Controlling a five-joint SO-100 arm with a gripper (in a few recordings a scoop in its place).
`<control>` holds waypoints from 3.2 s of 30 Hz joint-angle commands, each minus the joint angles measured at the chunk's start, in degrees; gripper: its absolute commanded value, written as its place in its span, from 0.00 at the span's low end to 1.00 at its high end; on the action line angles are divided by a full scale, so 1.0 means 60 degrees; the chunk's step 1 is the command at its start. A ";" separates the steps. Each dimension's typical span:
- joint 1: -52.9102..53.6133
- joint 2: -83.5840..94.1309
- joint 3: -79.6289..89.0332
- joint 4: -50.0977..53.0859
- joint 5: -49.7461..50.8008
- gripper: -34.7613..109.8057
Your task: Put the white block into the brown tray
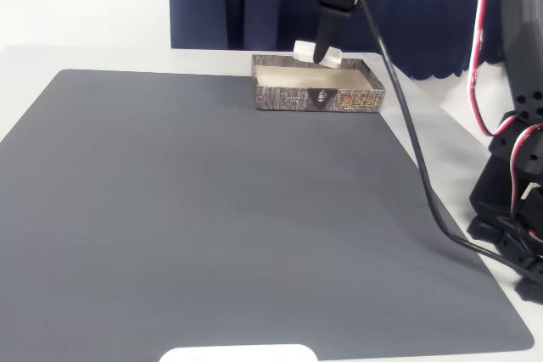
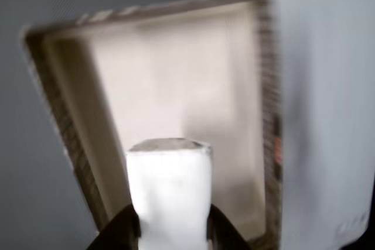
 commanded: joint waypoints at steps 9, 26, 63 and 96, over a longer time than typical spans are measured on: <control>0.0088 -0.0366 -0.0308 -0.0513 -0.0542 0.28; -0.0117 -0.1875 -0.1436 -0.1040 0.0249 0.37; -0.0586 0.0410 -0.0557 -0.0791 0.1538 0.58; -0.5610 0.8569 0.8218 0.0674 0.7764 0.43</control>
